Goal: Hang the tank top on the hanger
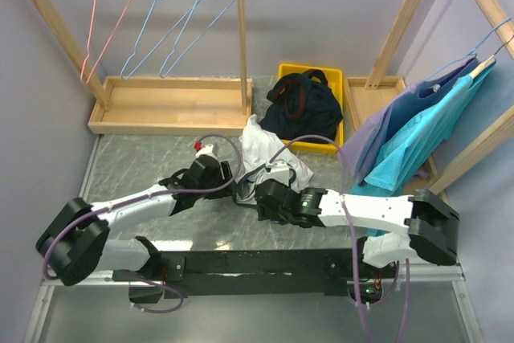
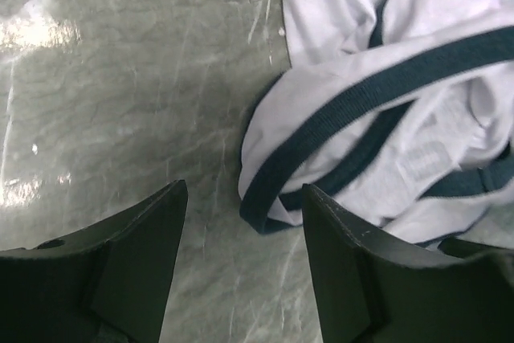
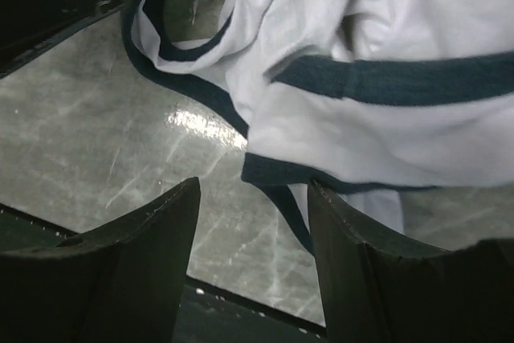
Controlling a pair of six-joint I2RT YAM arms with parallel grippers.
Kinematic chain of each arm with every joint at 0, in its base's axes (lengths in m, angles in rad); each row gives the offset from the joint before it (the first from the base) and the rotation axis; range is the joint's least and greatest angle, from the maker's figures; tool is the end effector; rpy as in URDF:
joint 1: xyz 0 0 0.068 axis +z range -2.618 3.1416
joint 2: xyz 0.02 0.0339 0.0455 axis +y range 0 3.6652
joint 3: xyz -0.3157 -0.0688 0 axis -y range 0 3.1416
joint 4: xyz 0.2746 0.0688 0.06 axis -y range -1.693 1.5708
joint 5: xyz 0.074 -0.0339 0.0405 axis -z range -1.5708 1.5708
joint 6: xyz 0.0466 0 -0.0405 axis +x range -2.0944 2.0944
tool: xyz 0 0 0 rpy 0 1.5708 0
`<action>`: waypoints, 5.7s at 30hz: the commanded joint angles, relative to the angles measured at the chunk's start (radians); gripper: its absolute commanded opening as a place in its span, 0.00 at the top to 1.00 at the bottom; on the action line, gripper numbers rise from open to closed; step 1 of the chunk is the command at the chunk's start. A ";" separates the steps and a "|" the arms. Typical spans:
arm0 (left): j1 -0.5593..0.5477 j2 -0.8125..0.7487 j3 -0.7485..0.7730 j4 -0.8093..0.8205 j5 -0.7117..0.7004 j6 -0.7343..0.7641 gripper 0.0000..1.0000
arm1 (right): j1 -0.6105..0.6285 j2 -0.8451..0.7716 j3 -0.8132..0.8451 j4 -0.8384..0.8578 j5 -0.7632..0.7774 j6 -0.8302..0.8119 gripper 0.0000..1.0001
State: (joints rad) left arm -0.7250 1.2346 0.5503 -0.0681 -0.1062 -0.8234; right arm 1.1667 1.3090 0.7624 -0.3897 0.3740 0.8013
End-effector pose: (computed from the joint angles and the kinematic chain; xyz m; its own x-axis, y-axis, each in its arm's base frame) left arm 0.1937 -0.1650 0.2022 -0.7889 -0.2755 -0.5494 0.0337 0.8732 -0.4862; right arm 0.1232 0.2449 0.2324 -0.7739 -0.1093 -0.6238 -0.3088 0.9251 0.2210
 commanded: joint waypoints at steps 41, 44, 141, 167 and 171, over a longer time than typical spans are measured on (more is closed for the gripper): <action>-0.033 -0.272 0.954 -0.263 -0.359 0.298 0.99 | -0.075 -0.162 1.001 -0.293 0.379 -0.400 1.00; -0.033 -0.227 1.124 -0.251 -0.348 0.360 0.99 | -0.078 -0.110 1.185 -0.219 0.373 -0.526 1.00; 0.509 0.261 1.430 -0.403 0.326 0.756 0.11 | -0.047 -0.020 0.407 -0.117 0.017 -0.241 0.21; 0.555 0.424 1.449 -0.364 0.349 0.776 0.46 | -0.048 -0.132 0.385 -0.163 0.065 -0.240 0.21; 0.555 0.411 1.422 -0.340 0.343 0.768 0.53 | -0.048 -0.132 0.387 -0.164 0.068 -0.240 0.21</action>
State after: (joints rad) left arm -0.1726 1.6531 1.9850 -0.4706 0.2382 -0.0475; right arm 1.1213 1.2057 1.1515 -0.5545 0.4179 0.5632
